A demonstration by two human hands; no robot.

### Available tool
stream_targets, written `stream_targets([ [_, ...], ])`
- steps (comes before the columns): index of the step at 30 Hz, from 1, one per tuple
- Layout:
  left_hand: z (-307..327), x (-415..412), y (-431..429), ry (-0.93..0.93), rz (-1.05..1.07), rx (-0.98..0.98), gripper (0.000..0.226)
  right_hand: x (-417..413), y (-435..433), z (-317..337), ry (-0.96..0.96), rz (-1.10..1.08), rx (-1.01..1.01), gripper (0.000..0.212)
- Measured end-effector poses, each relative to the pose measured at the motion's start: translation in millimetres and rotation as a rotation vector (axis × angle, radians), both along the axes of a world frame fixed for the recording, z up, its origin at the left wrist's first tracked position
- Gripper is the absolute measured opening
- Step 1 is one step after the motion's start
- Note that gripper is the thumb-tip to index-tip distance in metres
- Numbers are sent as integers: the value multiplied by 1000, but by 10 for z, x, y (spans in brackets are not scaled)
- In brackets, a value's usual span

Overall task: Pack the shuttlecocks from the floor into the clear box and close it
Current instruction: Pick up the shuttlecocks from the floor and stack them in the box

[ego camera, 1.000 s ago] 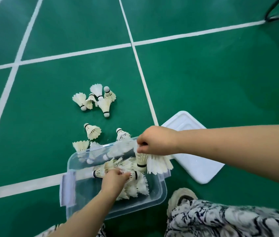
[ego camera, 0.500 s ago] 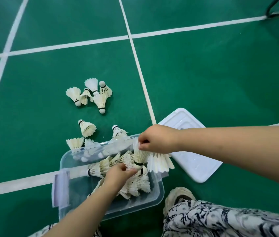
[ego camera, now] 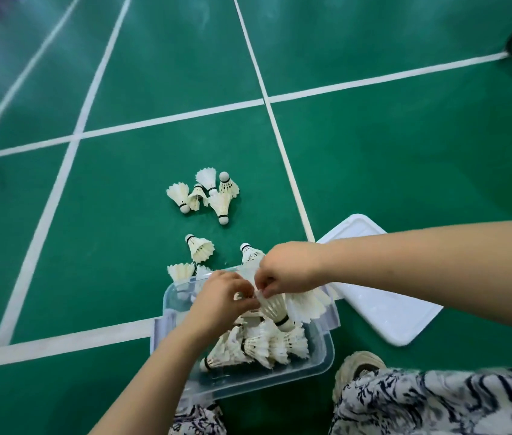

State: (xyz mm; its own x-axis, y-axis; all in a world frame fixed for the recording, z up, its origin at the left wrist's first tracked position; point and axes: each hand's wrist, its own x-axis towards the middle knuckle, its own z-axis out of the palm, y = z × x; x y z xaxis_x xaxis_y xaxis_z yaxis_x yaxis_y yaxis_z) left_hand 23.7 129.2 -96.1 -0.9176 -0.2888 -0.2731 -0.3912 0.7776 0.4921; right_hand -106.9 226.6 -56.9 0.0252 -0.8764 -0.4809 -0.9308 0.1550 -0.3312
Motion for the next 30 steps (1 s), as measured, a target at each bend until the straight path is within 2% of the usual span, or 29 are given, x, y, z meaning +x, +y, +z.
stream_targets([
  [4,-34,71,-28,13,34,62,8,15,0,-22,-3,-29,-36,26],
  [7,-107,114,-65,-7,81,107,32,-25,22,-30,-38,-134,-80,34],
  [11,-293,209,-117,-101,275,160,33,-141,24,-68,-65,-222,-69,33],
  [15,-558,329,-45,-154,496,283,17,-209,80,-123,-107,-266,-23,28],
  [20,-729,331,133,-176,621,470,19,-206,109,-199,-124,-288,6,29],
  [24,-855,311,260,-225,622,577,26,-212,112,-250,-152,-313,21,29],
  [30,-919,266,317,-245,595,516,37,-221,156,-294,-169,-321,44,29],
])
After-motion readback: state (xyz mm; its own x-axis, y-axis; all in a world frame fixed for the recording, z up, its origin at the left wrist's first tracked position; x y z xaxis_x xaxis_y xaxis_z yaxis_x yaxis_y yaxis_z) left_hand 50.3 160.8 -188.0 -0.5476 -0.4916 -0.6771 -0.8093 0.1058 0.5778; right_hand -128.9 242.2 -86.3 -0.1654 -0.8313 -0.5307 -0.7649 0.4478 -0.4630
